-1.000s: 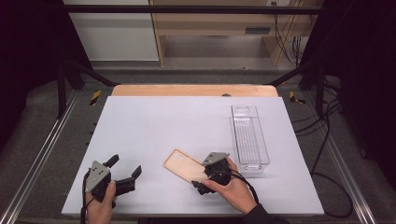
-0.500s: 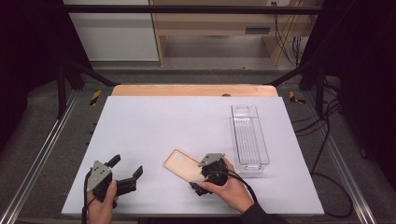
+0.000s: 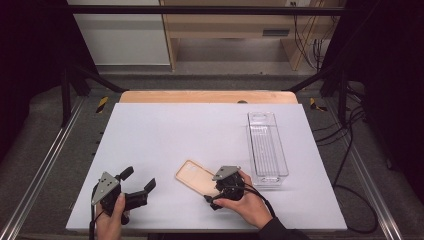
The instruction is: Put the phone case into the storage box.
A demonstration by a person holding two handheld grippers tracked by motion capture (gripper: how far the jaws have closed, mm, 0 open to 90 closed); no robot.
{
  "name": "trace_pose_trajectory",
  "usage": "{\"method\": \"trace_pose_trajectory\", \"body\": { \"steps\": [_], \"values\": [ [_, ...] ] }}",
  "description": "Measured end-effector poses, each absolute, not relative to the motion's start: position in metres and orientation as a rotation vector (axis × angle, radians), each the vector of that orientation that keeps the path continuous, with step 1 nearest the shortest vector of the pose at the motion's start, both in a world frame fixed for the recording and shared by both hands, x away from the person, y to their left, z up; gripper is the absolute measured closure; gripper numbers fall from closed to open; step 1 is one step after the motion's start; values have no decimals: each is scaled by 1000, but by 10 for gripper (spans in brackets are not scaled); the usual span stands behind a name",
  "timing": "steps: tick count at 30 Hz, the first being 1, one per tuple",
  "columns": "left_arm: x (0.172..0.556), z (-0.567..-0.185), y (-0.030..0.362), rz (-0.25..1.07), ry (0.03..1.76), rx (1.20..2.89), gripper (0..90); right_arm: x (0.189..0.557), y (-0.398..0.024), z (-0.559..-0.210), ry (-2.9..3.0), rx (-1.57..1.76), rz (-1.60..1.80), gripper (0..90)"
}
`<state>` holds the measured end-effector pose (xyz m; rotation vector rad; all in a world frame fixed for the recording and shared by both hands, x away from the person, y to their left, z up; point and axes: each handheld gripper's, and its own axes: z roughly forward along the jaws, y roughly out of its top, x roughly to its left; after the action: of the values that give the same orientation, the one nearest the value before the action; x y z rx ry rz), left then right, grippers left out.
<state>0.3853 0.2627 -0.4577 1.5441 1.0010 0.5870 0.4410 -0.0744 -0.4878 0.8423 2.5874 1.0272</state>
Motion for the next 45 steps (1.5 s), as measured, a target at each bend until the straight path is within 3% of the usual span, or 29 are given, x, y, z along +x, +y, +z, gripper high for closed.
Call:
{"method": "trace_pose_trajectory", "body": {
  "steps": [15,24,38,45],
  "values": [
    [391,-460,248,503,982,1607,45,427,-76,-493,2473,834,1104,122],
    [394,-452,242,455,970,1598,41,416,-70,-472,2366,758,1136,124],
    [451,-417,208,352,947,1635,38,421,-88,-451,2176,778,1321,124],
    [447,-426,204,309,966,1653,65,417,-87,-450,2123,750,1378,123]
  ]
}}
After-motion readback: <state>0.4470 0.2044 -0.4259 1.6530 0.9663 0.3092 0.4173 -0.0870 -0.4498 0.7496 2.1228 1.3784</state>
